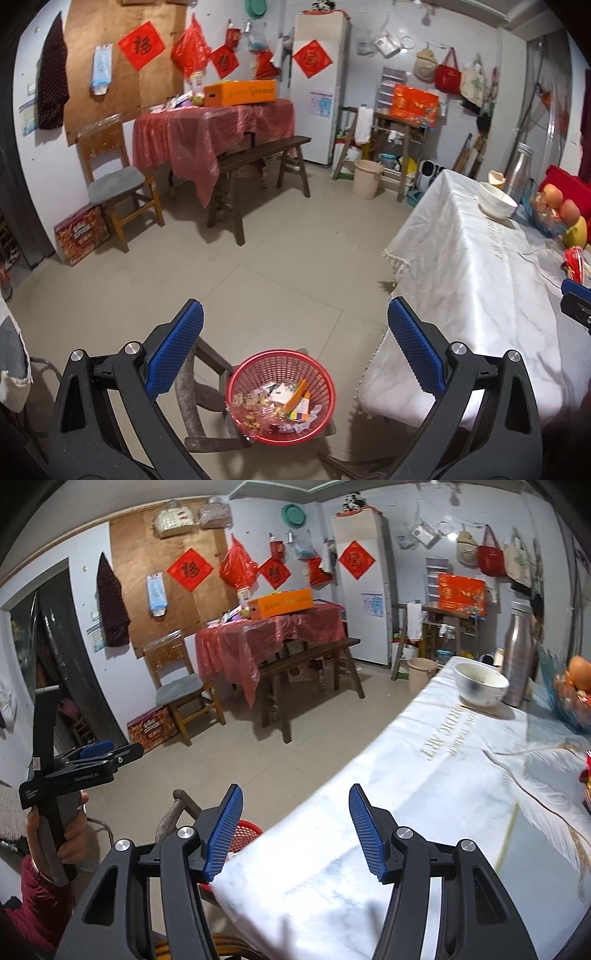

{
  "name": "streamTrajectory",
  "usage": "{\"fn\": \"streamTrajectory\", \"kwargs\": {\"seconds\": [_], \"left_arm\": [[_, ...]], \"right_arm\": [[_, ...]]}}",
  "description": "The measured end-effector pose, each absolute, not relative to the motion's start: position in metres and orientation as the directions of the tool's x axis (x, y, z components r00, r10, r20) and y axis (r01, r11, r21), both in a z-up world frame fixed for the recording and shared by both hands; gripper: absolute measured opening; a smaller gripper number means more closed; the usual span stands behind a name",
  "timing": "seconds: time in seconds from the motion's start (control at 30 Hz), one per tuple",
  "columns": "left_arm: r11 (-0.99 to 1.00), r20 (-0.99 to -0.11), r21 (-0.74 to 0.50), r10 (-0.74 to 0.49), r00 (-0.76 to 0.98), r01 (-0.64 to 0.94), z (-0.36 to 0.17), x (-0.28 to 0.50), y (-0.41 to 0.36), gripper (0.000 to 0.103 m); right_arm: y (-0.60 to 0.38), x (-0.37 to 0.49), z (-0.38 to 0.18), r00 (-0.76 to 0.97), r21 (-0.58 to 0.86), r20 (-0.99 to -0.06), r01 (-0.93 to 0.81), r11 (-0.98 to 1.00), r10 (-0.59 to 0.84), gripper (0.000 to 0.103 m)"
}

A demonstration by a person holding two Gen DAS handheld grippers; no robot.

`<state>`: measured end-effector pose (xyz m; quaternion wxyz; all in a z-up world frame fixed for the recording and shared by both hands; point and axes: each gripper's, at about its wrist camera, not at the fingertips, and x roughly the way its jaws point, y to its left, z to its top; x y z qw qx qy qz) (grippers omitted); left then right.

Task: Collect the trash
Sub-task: 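Move both open tools back over the table toward the red snack bag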

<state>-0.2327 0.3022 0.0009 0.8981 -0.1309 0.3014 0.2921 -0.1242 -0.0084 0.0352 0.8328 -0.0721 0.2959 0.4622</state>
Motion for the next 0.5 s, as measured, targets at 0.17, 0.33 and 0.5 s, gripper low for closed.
{"fn": "streamTrajectory", "kwargs": {"seconds": [0.17,0.33,0.5], "left_arm": [[0.819,-0.621,-0.051,0.422,0.661,-0.572,0.003,-0.222,0.285,0.096],[0.842,-0.628,-0.043,0.396,0.67,-0.538,0.004,-0.209,0.265,0.096],[0.862,-0.638,-0.037,0.369,0.676,-0.505,0.006,-0.194,0.246,0.096]], "right_arm": [[-0.031,-0.115,0.036,0.432,0.173,-0.538,-0.784,0.596,0.724,0.063],[-0.059,-0.105,0.037,0.462,0.197,-0.516,-0.756,0.624,0.722,0.064],[-0.086,-0.093,0.033,0.487,0.228,-0.502,-0.722,0.653,0.715,0.064]]}}
